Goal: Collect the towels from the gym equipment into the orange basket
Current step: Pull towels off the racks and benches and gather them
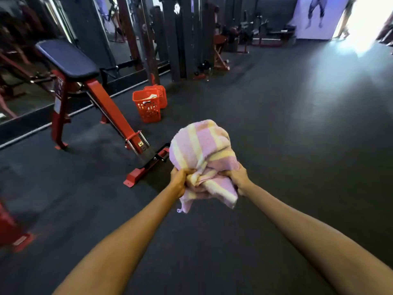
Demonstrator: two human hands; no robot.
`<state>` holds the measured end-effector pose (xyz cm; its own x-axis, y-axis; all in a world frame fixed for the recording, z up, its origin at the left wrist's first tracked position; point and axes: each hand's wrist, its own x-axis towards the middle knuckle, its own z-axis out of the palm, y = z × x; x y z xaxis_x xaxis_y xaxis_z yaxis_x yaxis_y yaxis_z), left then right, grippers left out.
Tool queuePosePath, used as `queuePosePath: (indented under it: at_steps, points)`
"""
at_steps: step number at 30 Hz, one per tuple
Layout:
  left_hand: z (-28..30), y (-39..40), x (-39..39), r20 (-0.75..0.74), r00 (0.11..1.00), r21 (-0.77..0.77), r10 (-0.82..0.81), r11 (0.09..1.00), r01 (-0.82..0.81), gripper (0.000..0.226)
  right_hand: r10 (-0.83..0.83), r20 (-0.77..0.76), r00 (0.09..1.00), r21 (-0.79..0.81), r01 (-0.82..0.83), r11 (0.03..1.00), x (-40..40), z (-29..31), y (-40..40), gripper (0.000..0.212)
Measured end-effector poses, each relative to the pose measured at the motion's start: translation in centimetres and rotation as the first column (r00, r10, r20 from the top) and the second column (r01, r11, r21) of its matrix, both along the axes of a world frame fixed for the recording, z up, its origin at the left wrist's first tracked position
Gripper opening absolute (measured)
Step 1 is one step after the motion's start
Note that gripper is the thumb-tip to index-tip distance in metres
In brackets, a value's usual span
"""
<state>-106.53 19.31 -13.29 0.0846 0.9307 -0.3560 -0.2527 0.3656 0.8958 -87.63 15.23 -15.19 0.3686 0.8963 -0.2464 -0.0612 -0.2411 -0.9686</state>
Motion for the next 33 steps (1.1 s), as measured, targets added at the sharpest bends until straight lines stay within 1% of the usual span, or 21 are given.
queuePosePath:
  at_steps: [3,6,8,11,12,14,16,19,20,22,25,28,31,33]
  points:
    - [0.0,6.1,1.4,-0.011,0.999,-0.005,0.031,0.999,-0.031,0.056,0.027,0.039,0.999,0.0,-0.027,1.0,1.6,0.1,6.5,0.049]
    - [-1.5,13.1,2.7,-0.008,0.999,-0.035,0.048,0.998,-0.049,0.059,0.041,0.072,0.997,-0.033,-0.039,0.999,3.3,-1.0,13.6,0.054]
    - [-2.6,17.5,3.8,-0.005,0.998,-0.04,0.058,0.998,-0.058,0.058,0.075,0.106,0.991,-0.067,-0.069,0.995,4.4,-1.9,18.3,0.057]
    - [-4.4,25.3,6.1,0.0,0.998,-0.063,0.062,0.996,-0.062,0.059,0.059,0.096,0.994,-0.105,-0.049,0.993,6.5,-3.4,26.7,0.065]
    - [-4.6,26.5,6.4,-0.008,0.998,-0.07,0.068,0.995,-0.068,0.056,0.062,0.085,0.994,-0.114,-0.052,0.992,6.8,-3.8,28.2,0.064]
    - [-5.0,31.5,7.6,-0.022,0.997,-0.106,0.075,0.991,-0.077,0.053,0.059,0.061,0.996,-0.148,-0.049,0.988,8.0,-4.5,33.5,0.063]
    - [-4.8,36.5,8.9,-0.021,0.997,-0.115,0.074,0.99,-0.076,0.054,0.06,0.075,0.995,-0.172,-0.046,0.984,9.2,-4.2,38.4,0.062]
    - [-4.0,44.8,11.3,-0.048,0.998,-0.108,0.042,0.993,-0.047,0.055,0.041,0.092,0.995,-0.144,-0.028,0.989,11.4,-3.1,45.3,0.067]
    - [-4.0,47.9,12.8,-0.059,0.998,-0.113,0.022,0.993,-0.029,0.054,0.008,0.09,0.996,-0.135,0.004,0.991,12.7,-3.0,47.9,0.07]
    - [-3.6,51.7,15.8,-0.074,0.997,-0.115,-0.008,0.993,-0.001,0.053,-0.053,0.091,0.994,-0.129,0.064,0.99,15.1,-2.8,51.0,0.071]
    - [-3.5,57.0,20.4,-0.037,0.998,-0.135,-0.054,0.99,0.048,0.05,-0.121,0.054,0.991,-0.123,0.127,0.984,19.5,-3.8,56.1,0.068]
    - [-5.0,63.7,25.5,-0.05,0.995,-0.142,-0.086,0.987,0.078,0.055,-0.174,0.054,0.983,-0.114,0.179,0.977,24.5,-4.8,62.0,0.062]
    - [-5.9,69.6,29.5,-0.043,0.995,-0.162,-0.092,0.983,0.084,0.053,-0.13,0.08,0.988,-0.115,0.139,0.984,28.7,-4.7,68.1,0.051]
    - [-6.0,74.1,32.0,-0.024,0.997,-0.188,-0.069,0.98,0.063,0.047,-0.08,0.084,0.993,-0.13,0.091,0.987,31.6,-4.4,73.2,0.055]
